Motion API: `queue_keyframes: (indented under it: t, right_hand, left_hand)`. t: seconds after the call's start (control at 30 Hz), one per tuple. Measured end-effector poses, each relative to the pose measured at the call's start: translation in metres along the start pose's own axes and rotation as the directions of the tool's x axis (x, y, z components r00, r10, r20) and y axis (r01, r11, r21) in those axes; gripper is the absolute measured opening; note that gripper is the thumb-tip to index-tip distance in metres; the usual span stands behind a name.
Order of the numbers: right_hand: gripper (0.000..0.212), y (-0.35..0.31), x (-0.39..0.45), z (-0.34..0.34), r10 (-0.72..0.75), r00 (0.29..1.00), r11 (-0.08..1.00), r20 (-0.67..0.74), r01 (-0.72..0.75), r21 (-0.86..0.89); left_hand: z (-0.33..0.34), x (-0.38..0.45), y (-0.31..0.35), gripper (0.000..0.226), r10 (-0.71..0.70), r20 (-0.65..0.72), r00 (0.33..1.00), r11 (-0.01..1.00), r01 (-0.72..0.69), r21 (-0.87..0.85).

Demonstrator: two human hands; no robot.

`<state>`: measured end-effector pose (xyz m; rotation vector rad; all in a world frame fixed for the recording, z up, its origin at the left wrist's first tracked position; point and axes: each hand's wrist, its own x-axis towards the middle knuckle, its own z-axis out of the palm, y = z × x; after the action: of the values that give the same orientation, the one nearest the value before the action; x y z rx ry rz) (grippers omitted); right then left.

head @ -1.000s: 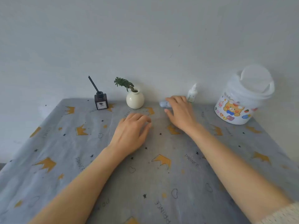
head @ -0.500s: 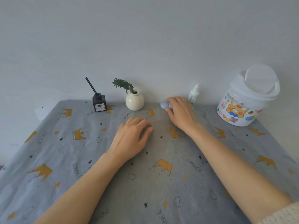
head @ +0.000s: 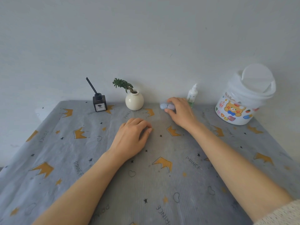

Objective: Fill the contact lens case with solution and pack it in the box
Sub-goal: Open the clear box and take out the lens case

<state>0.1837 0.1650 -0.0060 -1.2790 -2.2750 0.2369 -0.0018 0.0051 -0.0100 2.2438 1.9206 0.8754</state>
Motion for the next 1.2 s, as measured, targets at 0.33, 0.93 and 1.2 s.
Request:
queue_keyframes:
  t: [0.33, 0.93, 1.2]
  right_hand:
    - [0.035, -0.009, -0.042, -0.023, -0.081, 0.995, 0.993, -0.066, 0.086, 0.077]
    - [0.041, -0.031, -0.127, -0.032, -0.190, 0.982, 0.975, -0.006, 0.190, 0.114]
    - [0.035, -0.032, -0.131, -0.029, -0.221, 0.975, 0.973, -0.003, 0.221, 0.073]
  left_hand:
    - [0.001, -0.003, 0.003, 0.025, 0.014, 0.029, 0.999, 1.000, -0.014, 0.025]
    - [0.009, -0.010, 0.016, 0.057, 0.112, 0.038, 0.993, 0.980, -0.104, -0.171]
    - [0.009, -0.011, 0.014, 0.046, 0.152, 0.056, 0.987, 0.976, -0.140, -0.168]
